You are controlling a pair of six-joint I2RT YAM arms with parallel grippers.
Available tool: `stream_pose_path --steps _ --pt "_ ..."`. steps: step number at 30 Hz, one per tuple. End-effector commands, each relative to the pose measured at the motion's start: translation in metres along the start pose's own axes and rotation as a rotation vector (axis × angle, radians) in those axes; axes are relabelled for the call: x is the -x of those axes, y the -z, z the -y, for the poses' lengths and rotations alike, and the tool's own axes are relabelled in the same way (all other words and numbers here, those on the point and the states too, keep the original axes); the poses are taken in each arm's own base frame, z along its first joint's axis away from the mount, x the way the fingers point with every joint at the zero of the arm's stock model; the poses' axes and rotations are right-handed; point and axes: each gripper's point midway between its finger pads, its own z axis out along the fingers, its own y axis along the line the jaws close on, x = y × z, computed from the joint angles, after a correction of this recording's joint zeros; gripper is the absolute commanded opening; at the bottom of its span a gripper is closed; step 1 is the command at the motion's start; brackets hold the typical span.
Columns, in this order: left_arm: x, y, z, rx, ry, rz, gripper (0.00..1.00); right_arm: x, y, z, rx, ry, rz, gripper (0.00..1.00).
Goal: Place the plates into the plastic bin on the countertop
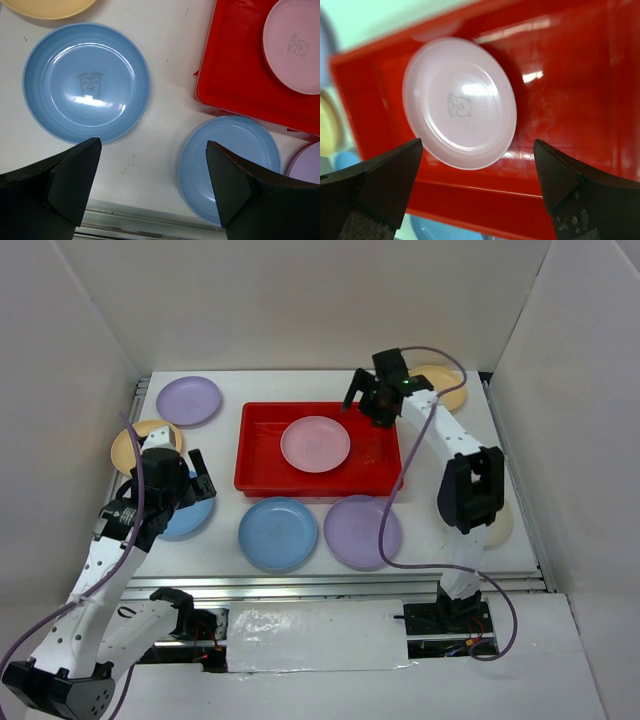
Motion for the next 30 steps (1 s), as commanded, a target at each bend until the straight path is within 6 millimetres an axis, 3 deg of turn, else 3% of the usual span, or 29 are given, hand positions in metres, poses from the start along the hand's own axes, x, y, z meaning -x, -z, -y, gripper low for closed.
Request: stream_pose_path --steps 1,3,4,6,7,9,10,11,13,14,17,22,30 --pt "0.009 0.0 0.003 -0.007 -0.007 0.03 0.99 0.079 0.067 0.02 -0.019 -0.065 0.251 1.0" --pt "0.009 -0.001 0.003 -0.003 -0.003 0.031 0.99 0.099 0.06 0.053 -0.064 -0.137 0.267 1.0" --pt "0.009 0.0 0.003 -0.005 -0.003 0.03 0.99 0.118 0.059 0.089 -0.116 -0.214 0.295 1.0" --pt "0.009 0.0 0.004 -0.009 -0.005 0.03 0.99 0.129 0.034 0.121 -0.168 -0.276 0.284 1.0" --pt "0.01 0.0 0.003 -0.007 -0.003 0.032 0.99 0.148 0.023 0.166 -0.22 -0.363 0.298 1.0" --pt "0.009 0.0 0.003 -0.008 -0.005 0.031 0.99 0.157 0.01 0.191 -0.233 -0.415 0.29 1.0" --pt "0.009 0.001 0.004 -0.011 -0.004 0.033 0.99 0.162 0.001 0.213 -0.262 -0.456 0.297 1.0" --pt "0.01 0.001 0.003 -0.012 -0.003 0.035 0.99 0.169 -0.002 0.221 -0.258 -0.469 0.323 1.0" --pt "0.01 0.003 0.005 -0.026 -0.003 0.043 0.99 0.165 -0.014 0.243 -0.274 -0.513 0.33 1.0" --pt "0.011 0.004 0.005 -0.03 -0.002 0.048 0.99 0.176 -0.014 0.251 -0.253 -0.521 0.378 1.0" --pt "0.013 0.005 0.008 -0.051 -0.006 0.059 0.99 0.18 -0.021 0.271 -0.243 -0.56 0.403 1.0" --pt "0.01 0.0 0.012 -0.06 -0.02 0.034 0.99 0.188 -0.038 0.283 -0.249 -0.563 0.39 1.0" --pt "0.009 0.0 0.015 -0.075 -0.029 0.028 0.99 0.182 -0.07 0.296 -0.275 -0.638 0.339 0.98"
